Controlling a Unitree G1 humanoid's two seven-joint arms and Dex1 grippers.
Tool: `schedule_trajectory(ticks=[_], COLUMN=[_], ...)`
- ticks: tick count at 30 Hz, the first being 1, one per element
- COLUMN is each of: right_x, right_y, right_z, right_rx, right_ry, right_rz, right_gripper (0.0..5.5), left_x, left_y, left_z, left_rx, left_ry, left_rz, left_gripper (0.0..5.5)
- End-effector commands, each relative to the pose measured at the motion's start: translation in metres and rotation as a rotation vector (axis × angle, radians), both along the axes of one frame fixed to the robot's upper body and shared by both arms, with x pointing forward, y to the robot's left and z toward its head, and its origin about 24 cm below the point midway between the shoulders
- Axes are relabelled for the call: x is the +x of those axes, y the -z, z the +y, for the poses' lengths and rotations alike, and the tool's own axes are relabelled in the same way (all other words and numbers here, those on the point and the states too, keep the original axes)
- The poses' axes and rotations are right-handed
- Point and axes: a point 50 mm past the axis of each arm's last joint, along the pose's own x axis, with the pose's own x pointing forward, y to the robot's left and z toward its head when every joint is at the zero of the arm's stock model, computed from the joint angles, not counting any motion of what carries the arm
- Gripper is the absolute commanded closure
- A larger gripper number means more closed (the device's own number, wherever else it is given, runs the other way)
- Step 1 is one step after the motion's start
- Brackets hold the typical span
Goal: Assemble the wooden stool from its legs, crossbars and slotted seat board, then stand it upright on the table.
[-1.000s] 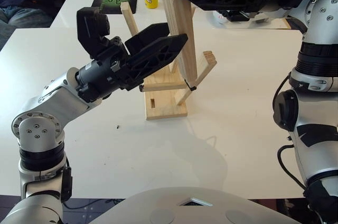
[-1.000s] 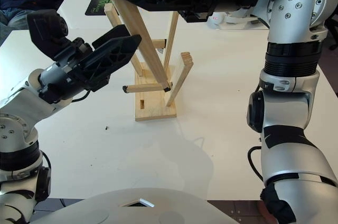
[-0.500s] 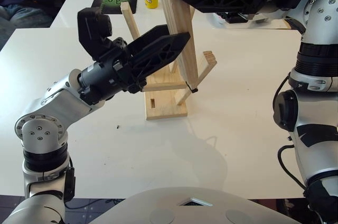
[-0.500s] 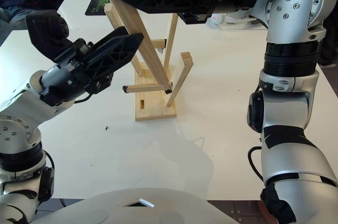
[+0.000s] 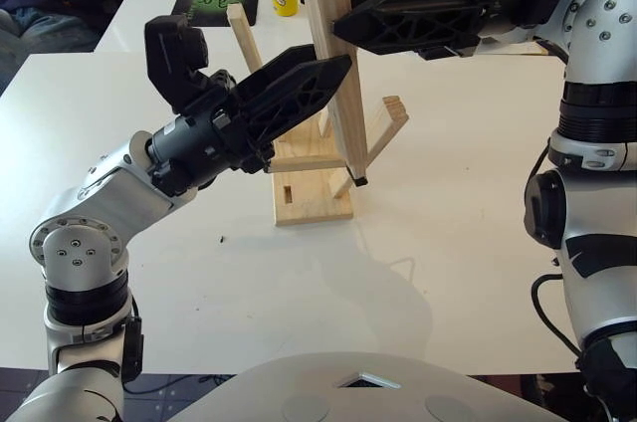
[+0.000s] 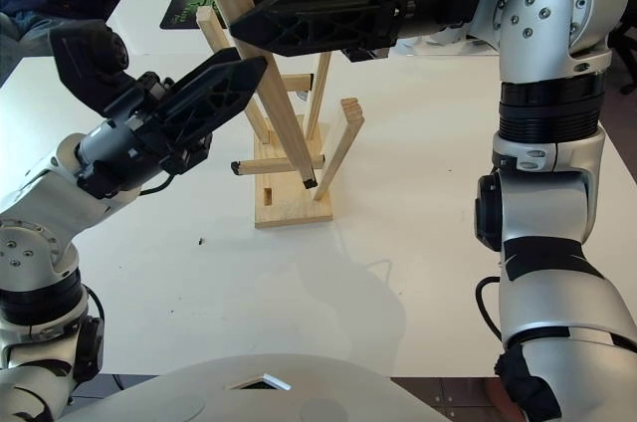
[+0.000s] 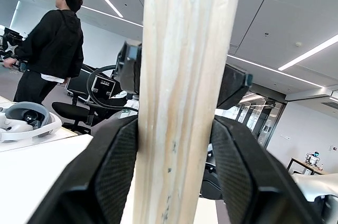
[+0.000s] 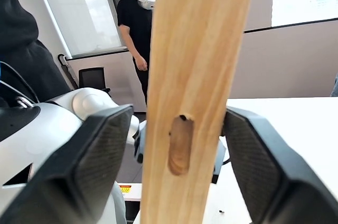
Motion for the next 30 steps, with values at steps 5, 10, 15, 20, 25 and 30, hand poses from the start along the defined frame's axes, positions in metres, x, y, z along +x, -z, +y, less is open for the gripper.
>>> schedule_trajectory(ticks=[5, 10, 15, 20, 25, 30], right_x=[0.009, 0.022, 0.031, 0.017, 0.004, -0.005], right_y=[-0.039, -0.084, -0.071, -0.046, -0.035, -0.025], right_z=[-0.018, -0.039, -0.026, -0.011, -0.006, 0.008], right_rx=[0.087, 0.323, 0.266, 0.151, 0.105, 0.07], right_ry=[0.07, 0.194, 0.249, 0.126, 0.046, -0.004], right_rz=[-0.041, 0.057, 0.086, 0.119, 0.135, 0.155], right_gripper=[2.24, 2.24, 2.24, 2.24, 2.24, 2.24], left_x=[0.0, 0.001, 0.001, 0.002, 0.002, 0.001], left_y=[0.002, 0.004, 0.005, 0.005, 0.006, 0.007], left_z=[0.004, 0.009, 0.009, 0.008, 0.007, 0.007], left_rx=[0.017, 0.03, 0.039, 0.046, 0.051, 0.058], left_ry=[-0.044, -0.08, -0.088, -0.084, -0.079, -0.077], left_rz=[-0.006, -0.009, -0.016, -0.023, -0.023, -0.018], left_gripper=[3.38, 3.39, 3.39, 3.4, 3.4, 3.43])
